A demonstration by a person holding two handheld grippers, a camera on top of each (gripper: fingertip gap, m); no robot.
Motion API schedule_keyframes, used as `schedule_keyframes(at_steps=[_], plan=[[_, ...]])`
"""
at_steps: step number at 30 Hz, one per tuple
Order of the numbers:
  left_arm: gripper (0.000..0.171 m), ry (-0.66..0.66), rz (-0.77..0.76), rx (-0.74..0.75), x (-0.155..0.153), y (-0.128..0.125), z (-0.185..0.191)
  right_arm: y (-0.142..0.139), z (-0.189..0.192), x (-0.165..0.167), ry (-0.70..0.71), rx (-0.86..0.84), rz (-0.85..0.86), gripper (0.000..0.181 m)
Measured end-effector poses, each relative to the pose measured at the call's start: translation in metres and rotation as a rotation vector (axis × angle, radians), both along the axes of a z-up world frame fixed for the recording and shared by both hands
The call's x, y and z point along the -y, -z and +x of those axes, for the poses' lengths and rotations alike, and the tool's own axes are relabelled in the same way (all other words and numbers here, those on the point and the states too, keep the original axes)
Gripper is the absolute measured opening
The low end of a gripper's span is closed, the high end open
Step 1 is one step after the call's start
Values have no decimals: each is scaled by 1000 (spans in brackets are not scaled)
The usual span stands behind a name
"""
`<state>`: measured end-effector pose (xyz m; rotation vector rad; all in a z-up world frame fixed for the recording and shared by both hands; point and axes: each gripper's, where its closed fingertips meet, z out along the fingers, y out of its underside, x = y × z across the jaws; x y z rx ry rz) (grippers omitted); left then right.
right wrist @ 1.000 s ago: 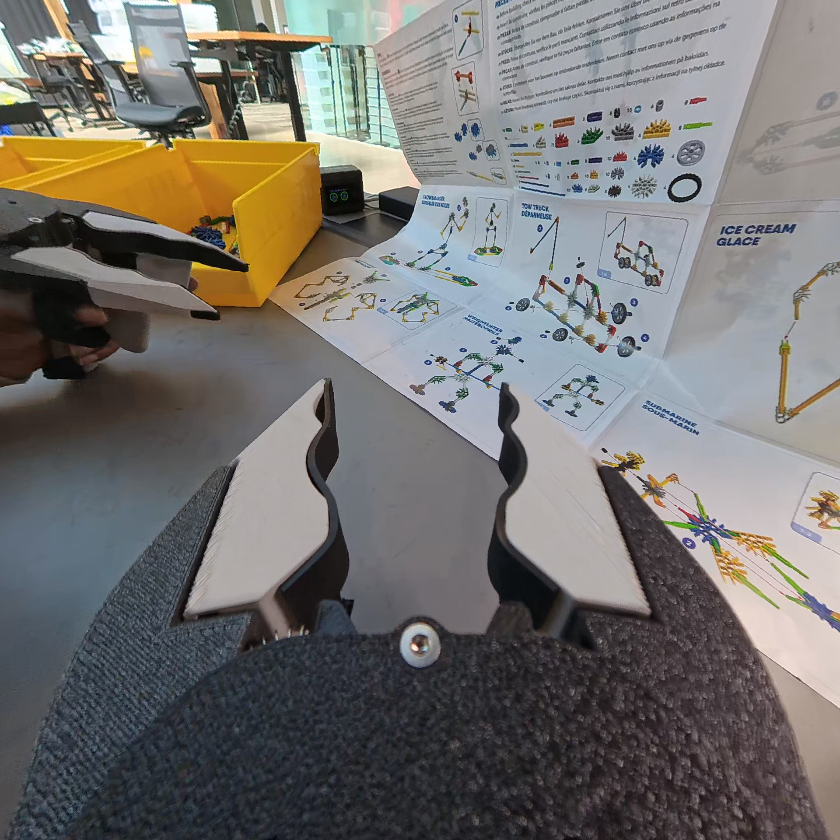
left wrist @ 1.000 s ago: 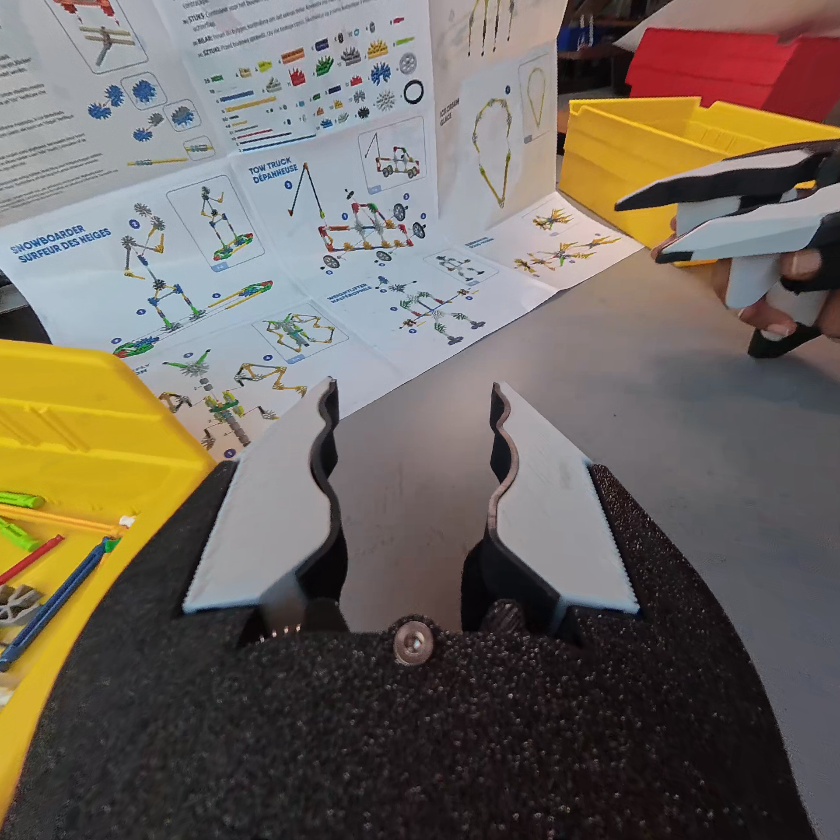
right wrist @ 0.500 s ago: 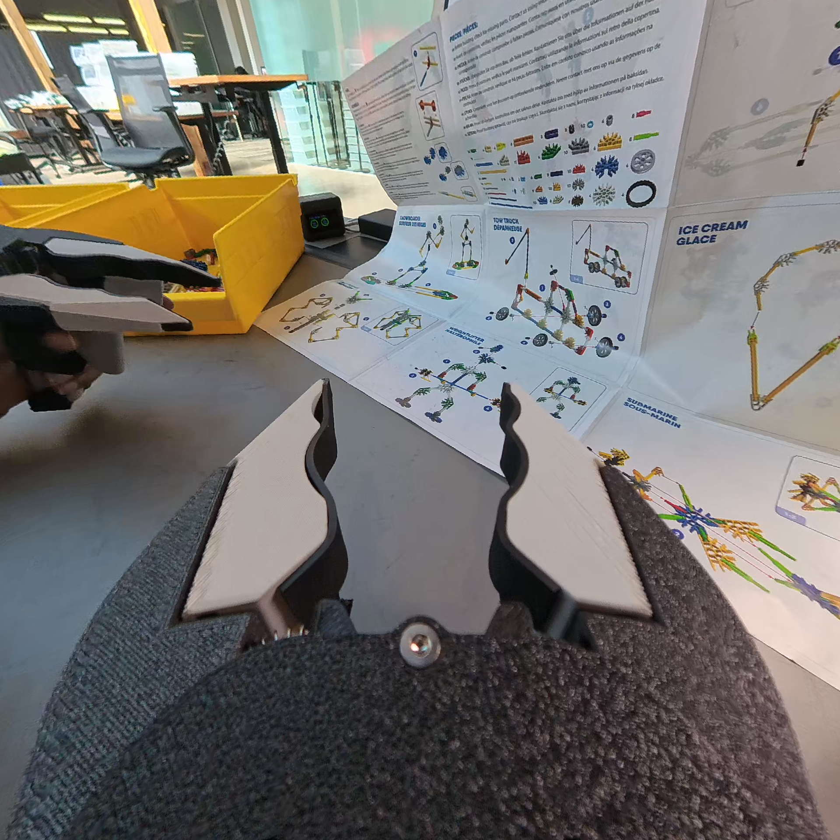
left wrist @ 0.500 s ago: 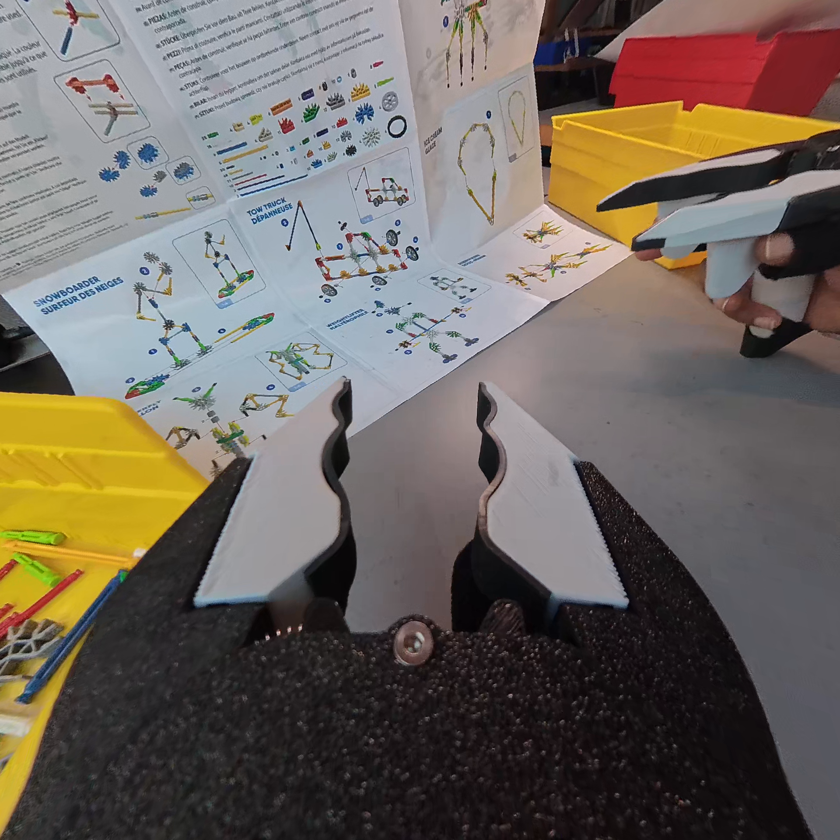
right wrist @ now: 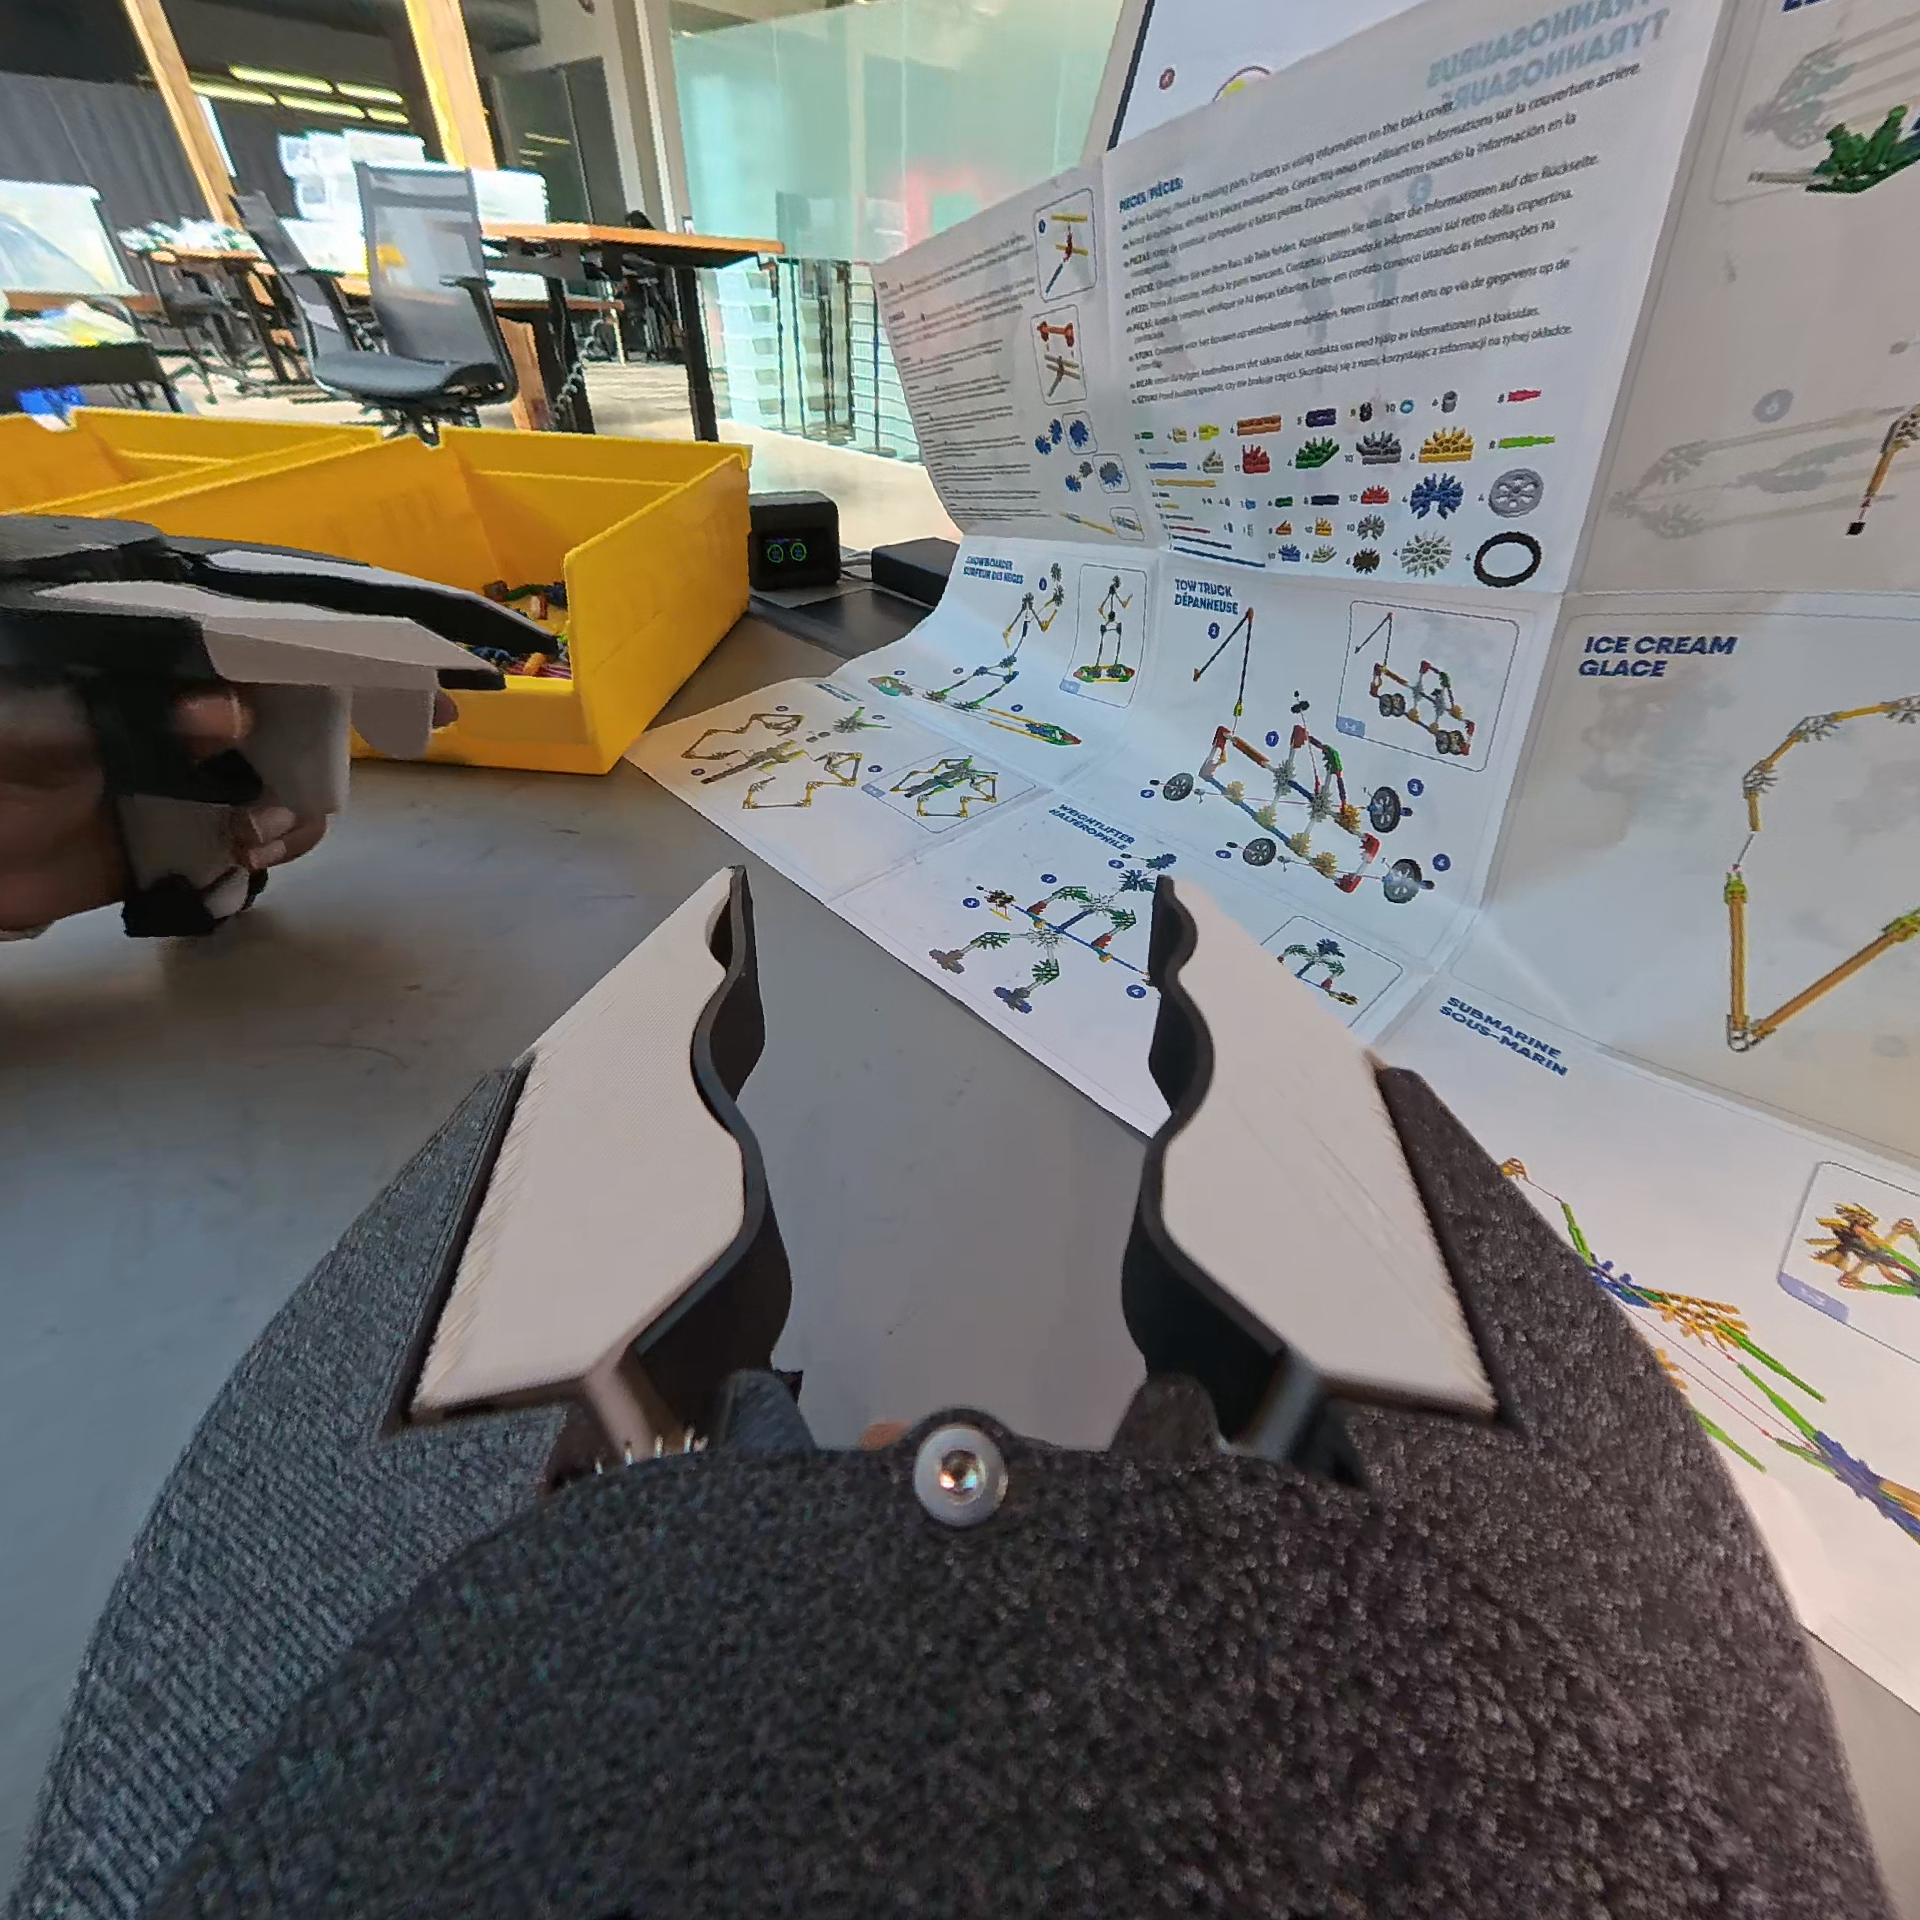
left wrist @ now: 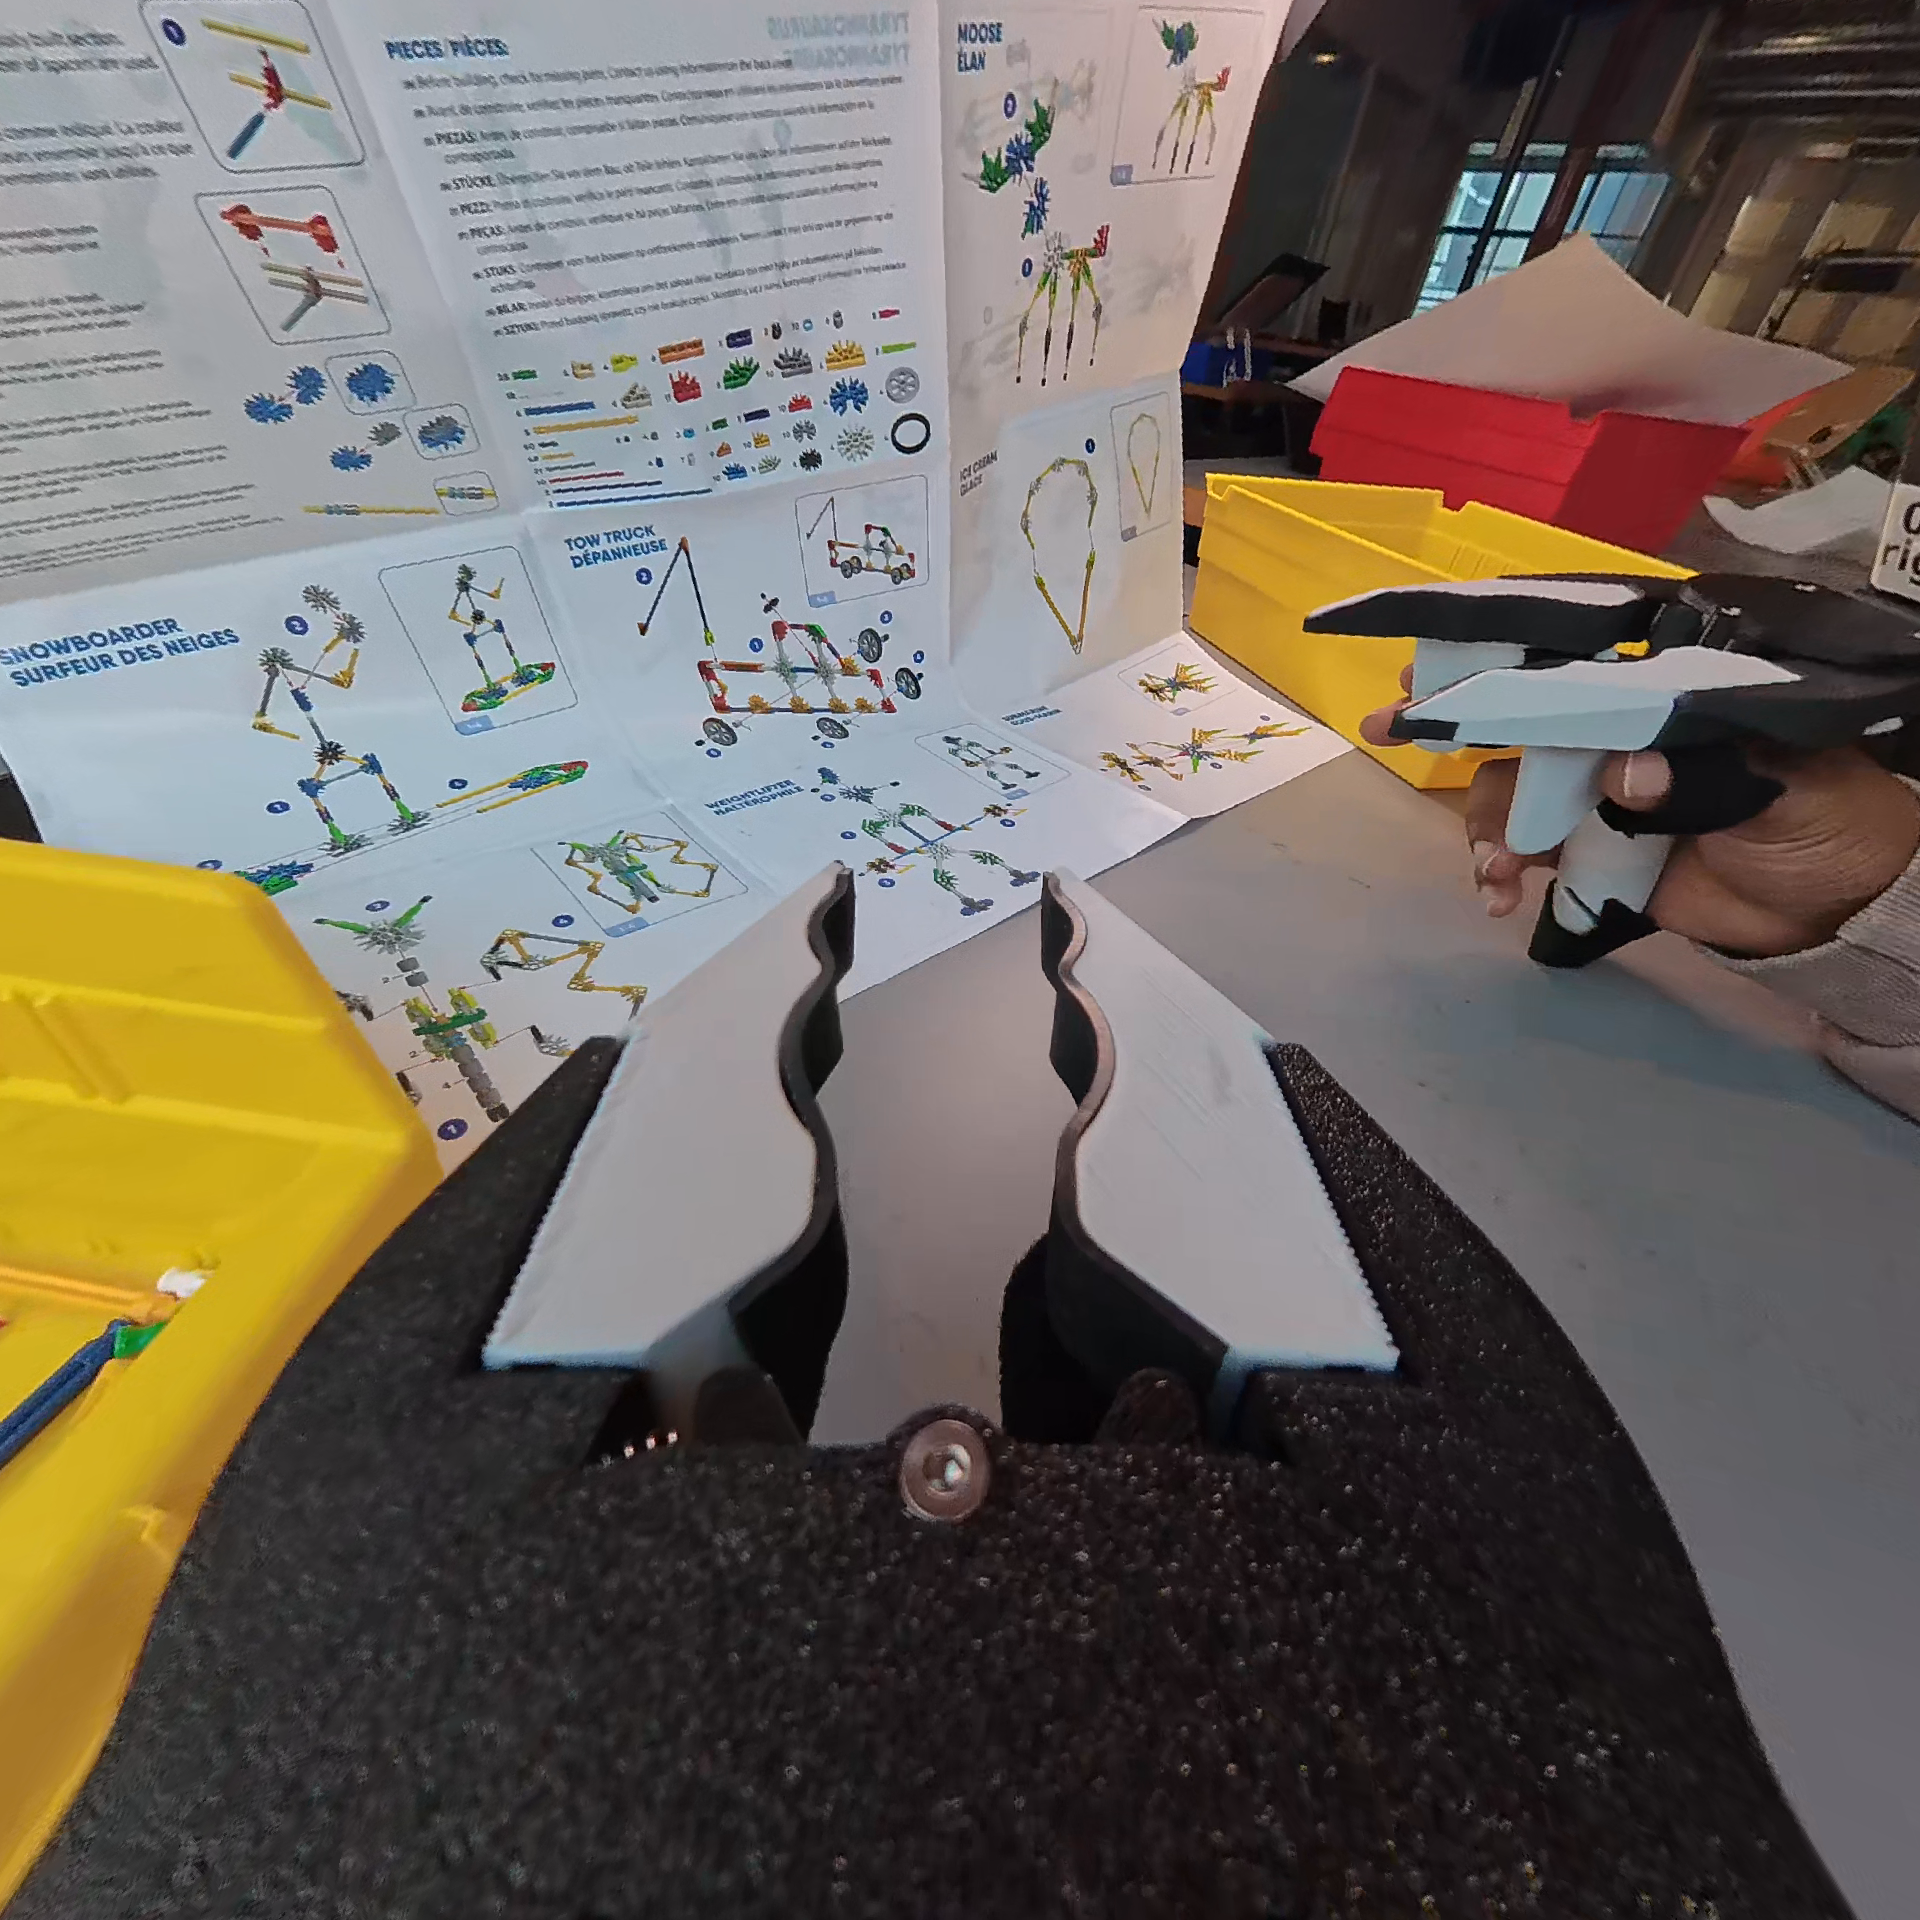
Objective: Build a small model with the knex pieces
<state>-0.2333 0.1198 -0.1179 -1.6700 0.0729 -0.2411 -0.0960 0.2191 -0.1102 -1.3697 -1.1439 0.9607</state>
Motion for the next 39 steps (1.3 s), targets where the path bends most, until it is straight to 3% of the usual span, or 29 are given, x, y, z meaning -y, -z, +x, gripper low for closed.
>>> schedule_keyframes(at_steps=[5,10,12,15,18,23,28,39], plan=[[33,-80,58,51,2,-9,-22,0,0,4,-25,4,3,71],[36,-59,76,101,3,-14,-23,2,-1,1,-23,13,-22,81],[44,-43,74,79,3,-14,-19,2,0,-1,-2,13,-17,86],[75,-45,44,33,-1,-10,-15,5,0,-1,10,38,2,87],[87,-36,10,-34,-3,-4,-8,6,-2,1,12,50,26,86],[80,7,-96,-111,-5,15,7,12,-4,5,-9,91,36,83],[67,26,-91,-125,-5,15,12,15,-4,8,-18,114,49,75],[35,27,-121,-54,-3,17,8,22,-6,11,-15,175,104,64]])
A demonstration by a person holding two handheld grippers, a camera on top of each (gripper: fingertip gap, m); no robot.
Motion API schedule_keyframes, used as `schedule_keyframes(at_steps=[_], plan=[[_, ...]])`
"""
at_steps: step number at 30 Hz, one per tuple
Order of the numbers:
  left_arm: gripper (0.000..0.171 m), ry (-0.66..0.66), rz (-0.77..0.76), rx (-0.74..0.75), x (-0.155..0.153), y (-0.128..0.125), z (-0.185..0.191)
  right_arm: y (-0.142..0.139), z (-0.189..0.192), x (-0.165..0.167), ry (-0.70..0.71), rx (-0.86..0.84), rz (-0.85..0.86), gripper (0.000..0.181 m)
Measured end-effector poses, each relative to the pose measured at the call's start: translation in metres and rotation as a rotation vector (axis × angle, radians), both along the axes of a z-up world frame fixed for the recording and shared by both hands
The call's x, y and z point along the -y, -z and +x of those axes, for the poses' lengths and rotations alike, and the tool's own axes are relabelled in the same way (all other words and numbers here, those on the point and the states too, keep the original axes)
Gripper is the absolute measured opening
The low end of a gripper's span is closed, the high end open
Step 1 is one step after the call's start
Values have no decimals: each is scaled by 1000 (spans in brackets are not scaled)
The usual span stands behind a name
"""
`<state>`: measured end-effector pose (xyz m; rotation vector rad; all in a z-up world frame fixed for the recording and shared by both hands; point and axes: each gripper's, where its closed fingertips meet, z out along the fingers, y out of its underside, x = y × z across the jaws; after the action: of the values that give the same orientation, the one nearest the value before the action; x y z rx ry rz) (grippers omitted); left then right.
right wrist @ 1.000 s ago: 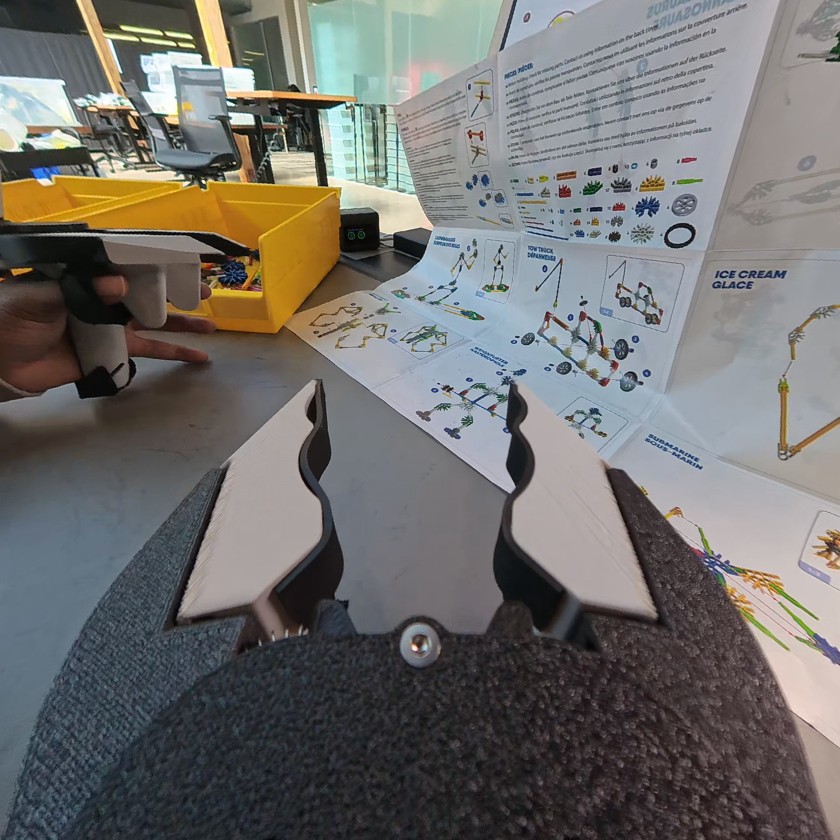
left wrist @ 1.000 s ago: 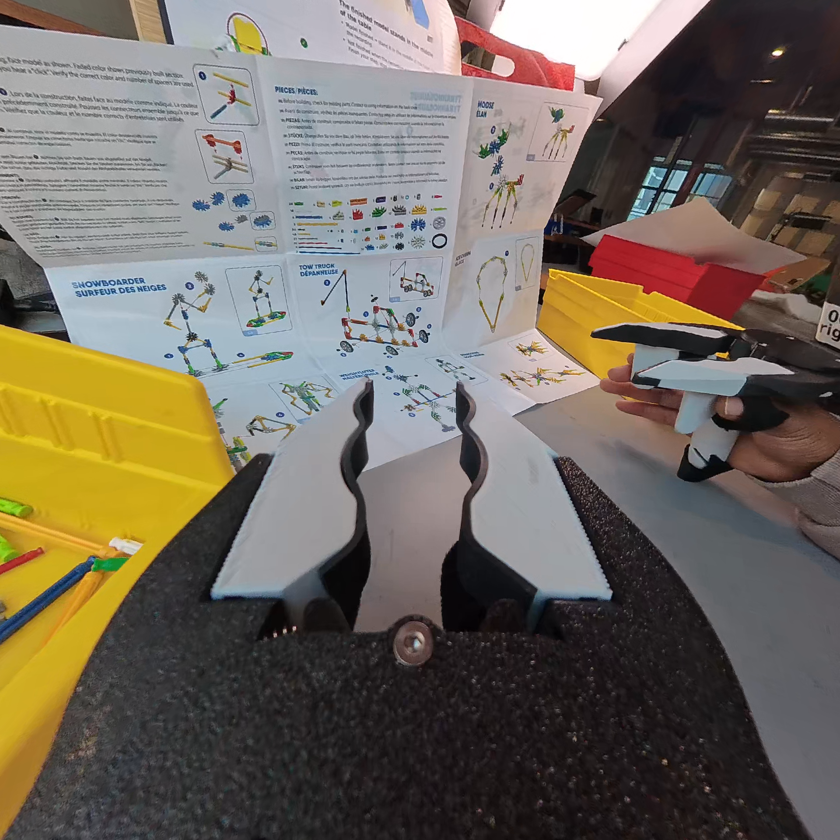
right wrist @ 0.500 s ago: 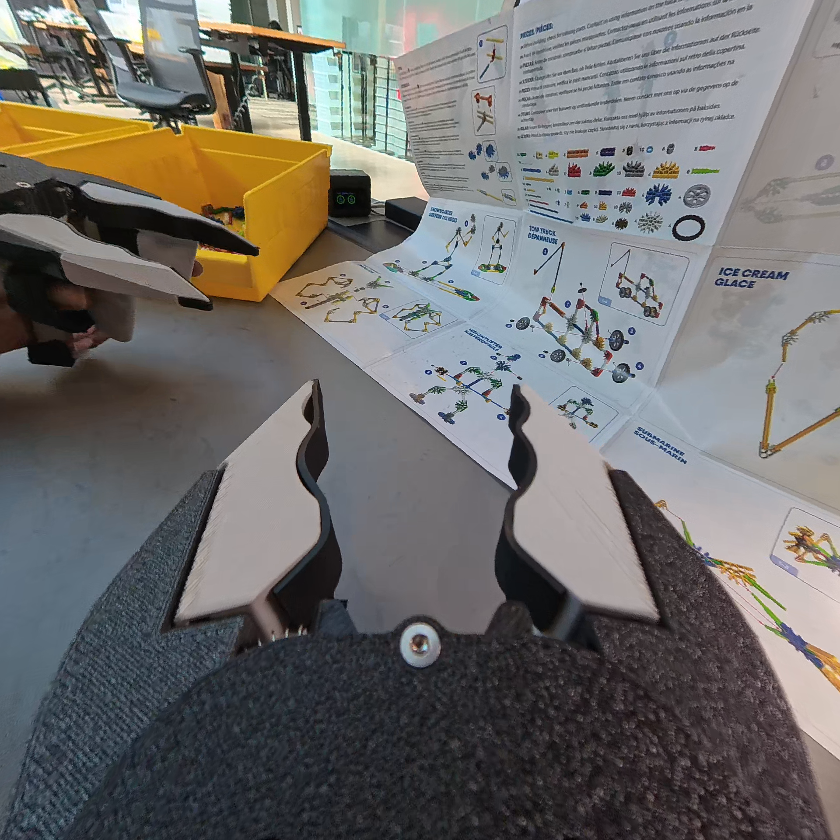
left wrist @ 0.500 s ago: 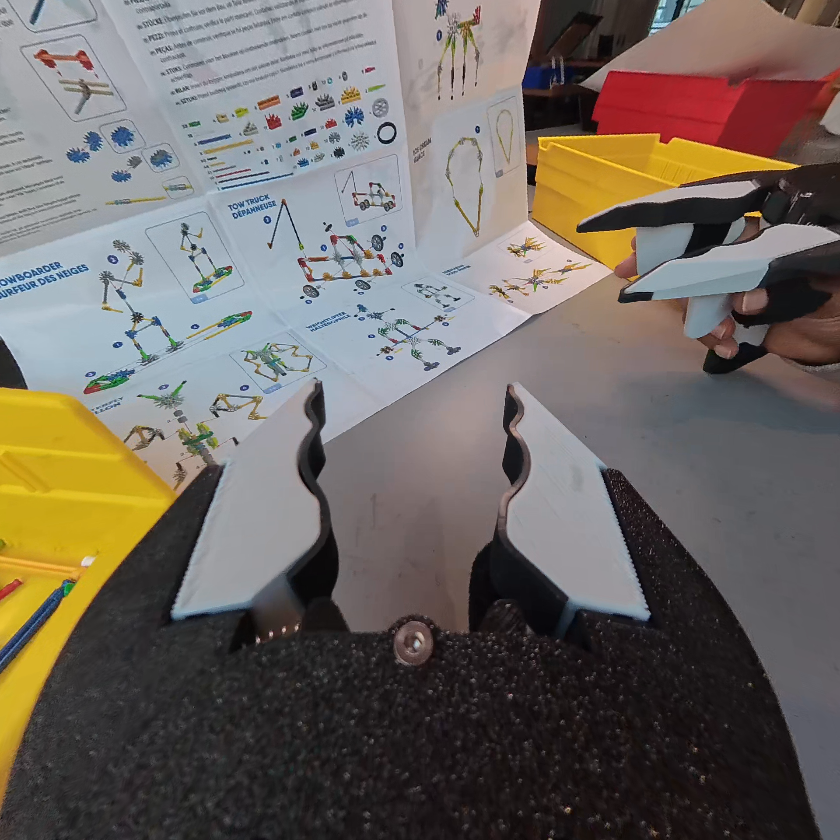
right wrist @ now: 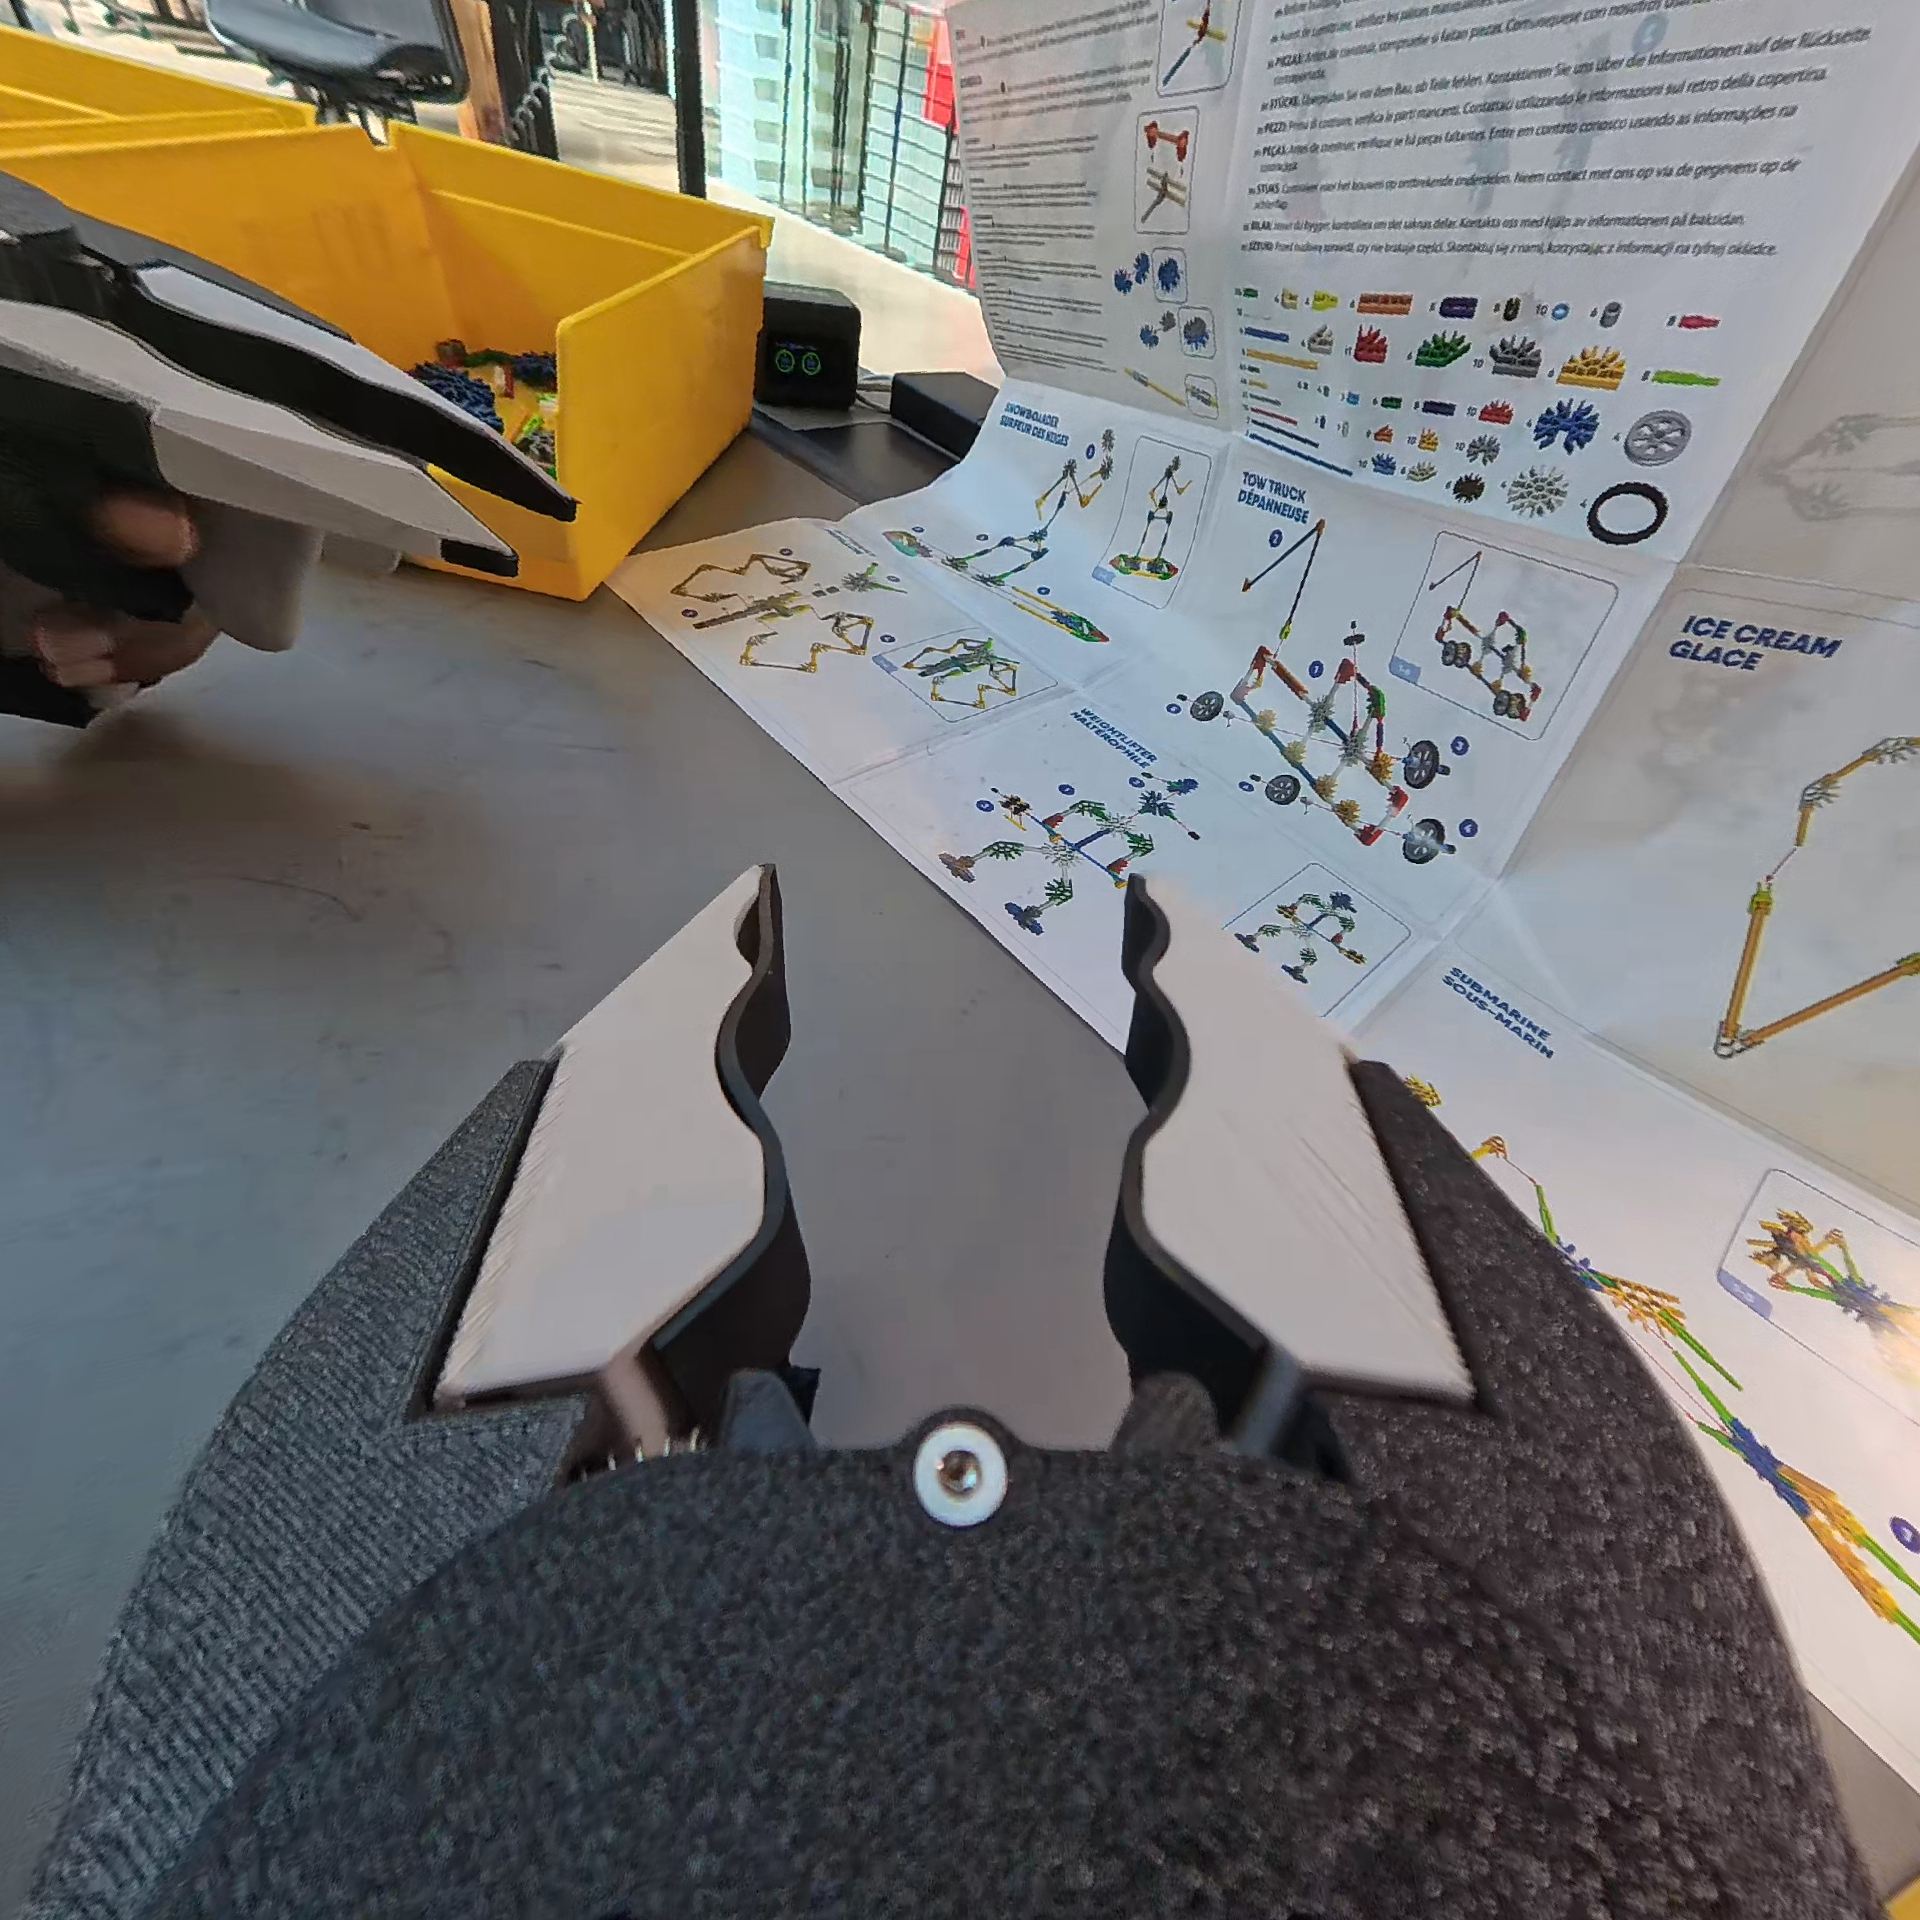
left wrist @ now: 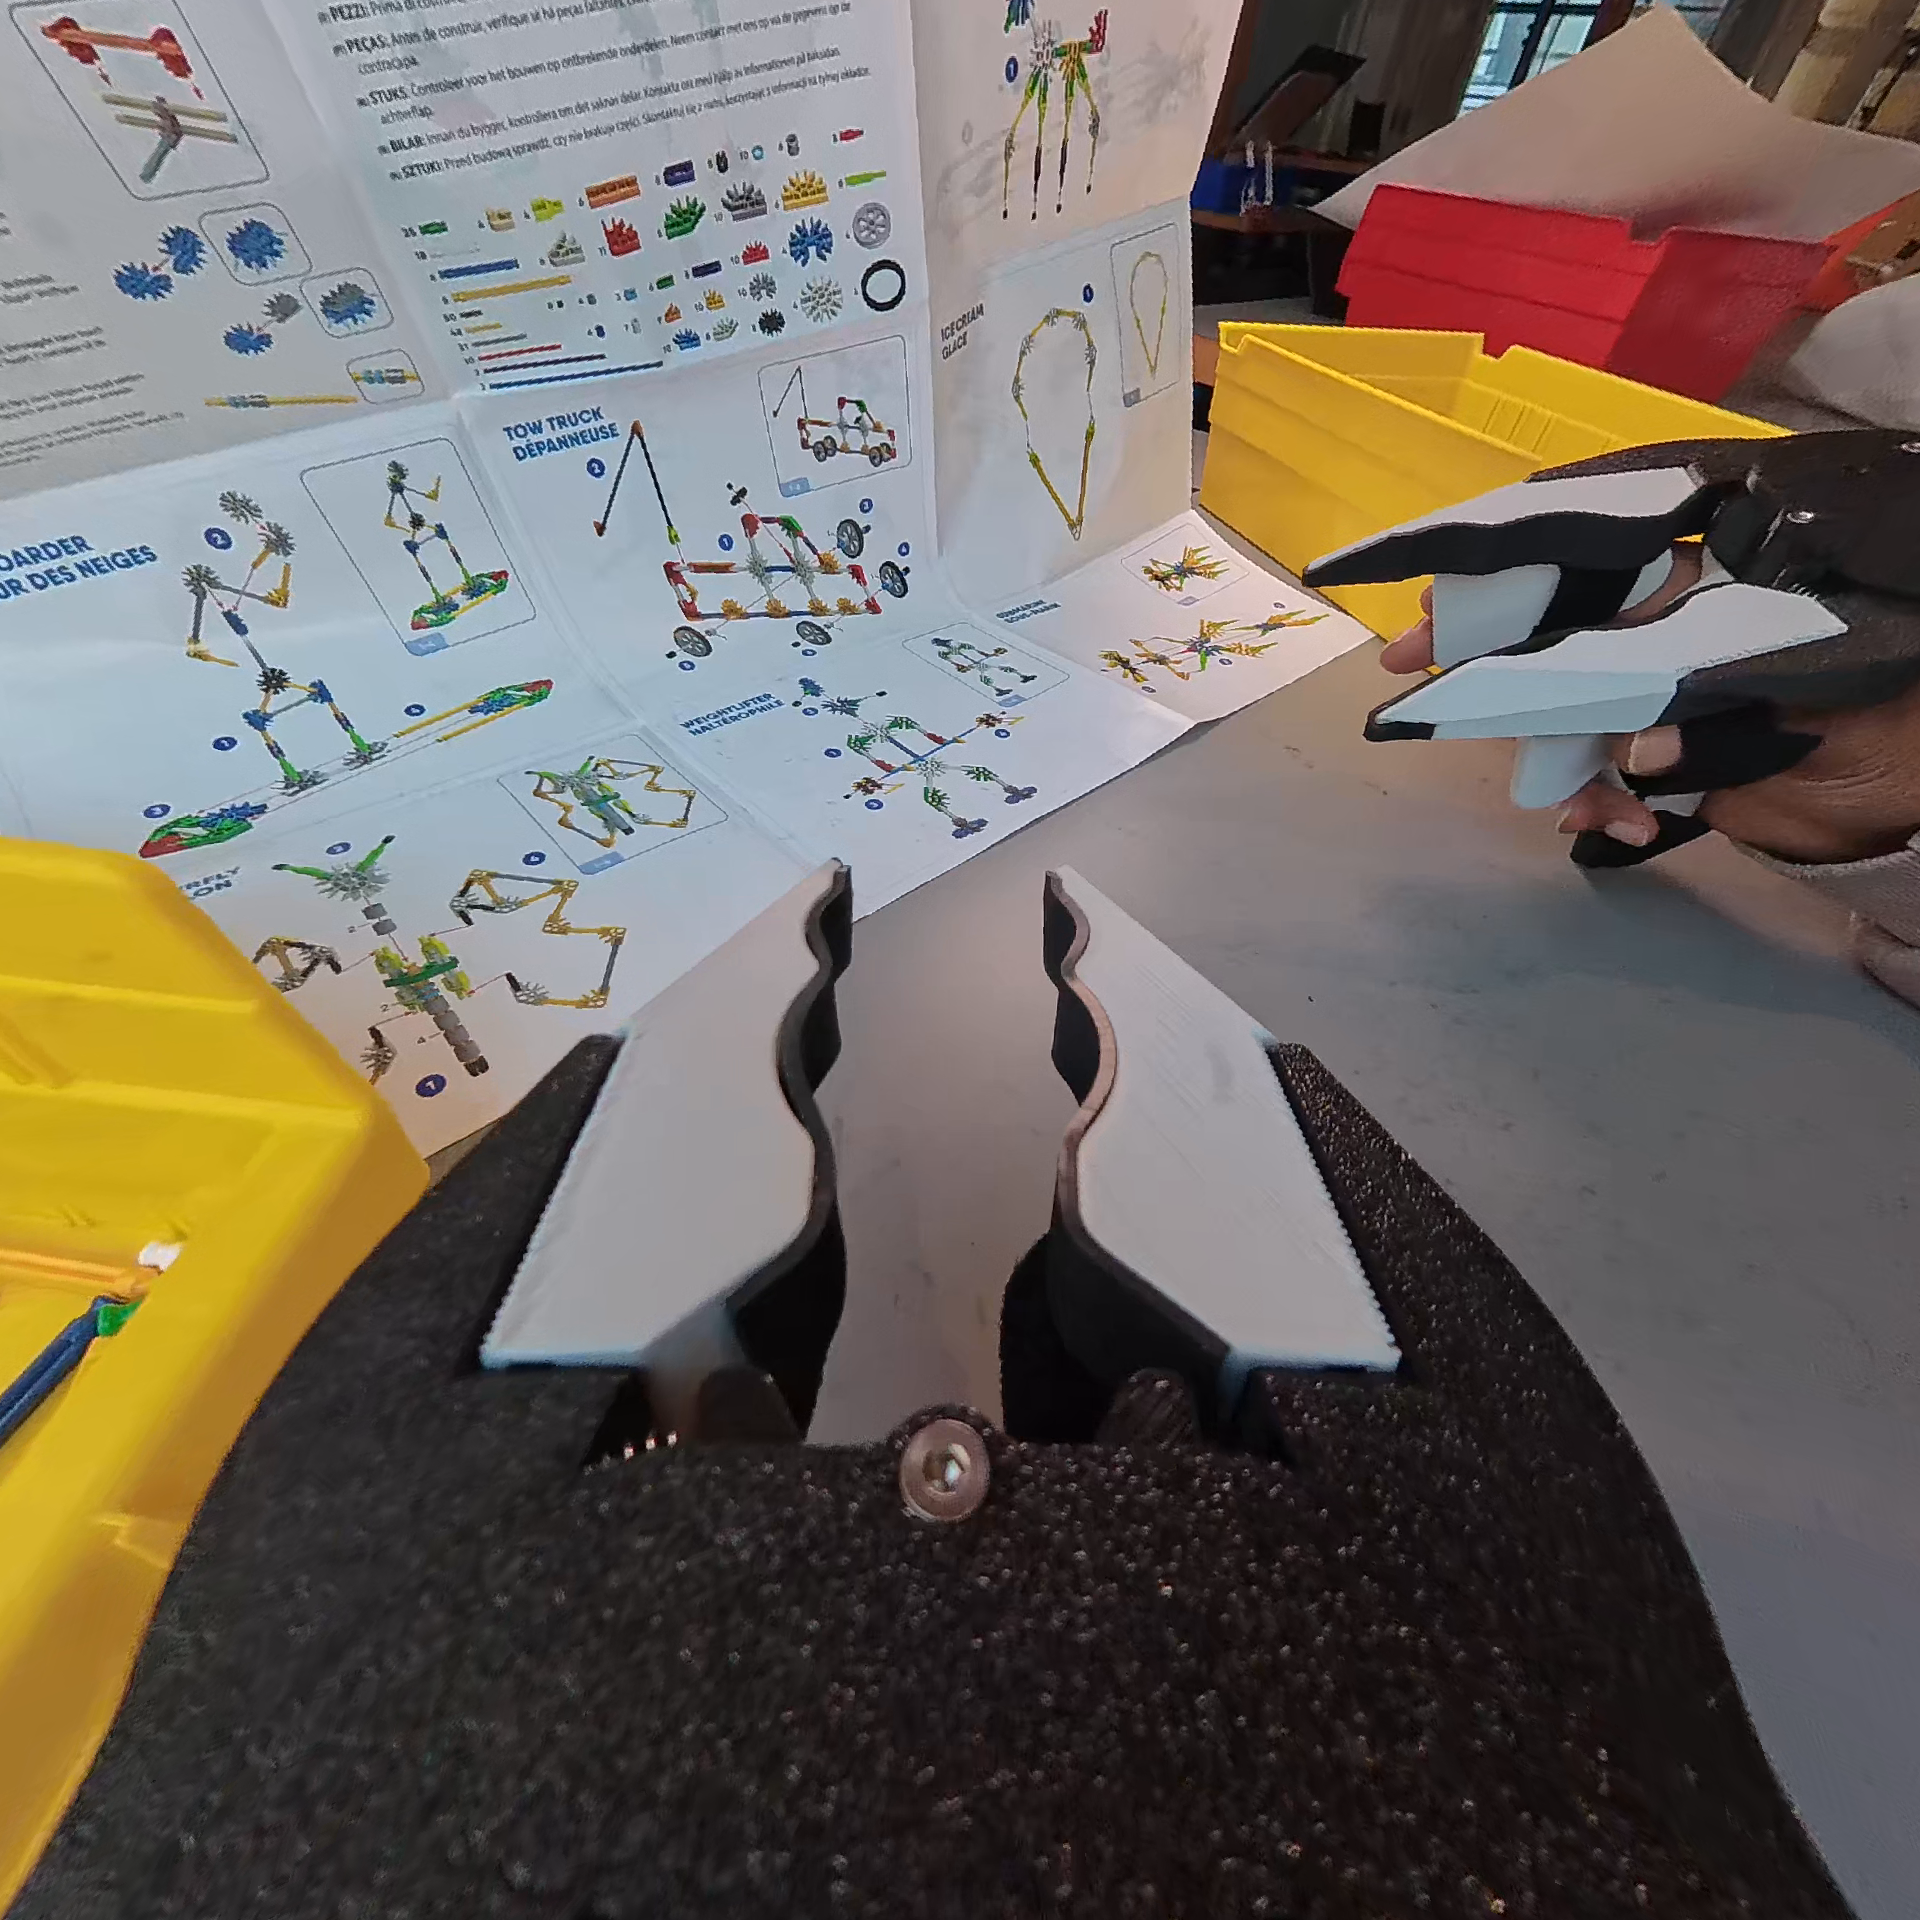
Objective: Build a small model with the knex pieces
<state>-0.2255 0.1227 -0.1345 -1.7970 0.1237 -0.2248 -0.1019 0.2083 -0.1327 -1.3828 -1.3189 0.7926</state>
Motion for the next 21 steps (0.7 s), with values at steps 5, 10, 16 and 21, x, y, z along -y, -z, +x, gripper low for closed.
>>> schedule_keyframes(at_steps=[5,10,16,21], plan=[[33,-10,-21,-6,0,3,-1,0,0,2,-7,0,11,57],[33,-23,-29,-65,0,5,-1,1,-1,8,-36,8,28,46],[32,-25,-47,-73,-2,10,0,3,-2,12,-49,23,55,39],[32,-37,-52,-51,-1,8,-4,1,-1,11,-52,8,39,32]])
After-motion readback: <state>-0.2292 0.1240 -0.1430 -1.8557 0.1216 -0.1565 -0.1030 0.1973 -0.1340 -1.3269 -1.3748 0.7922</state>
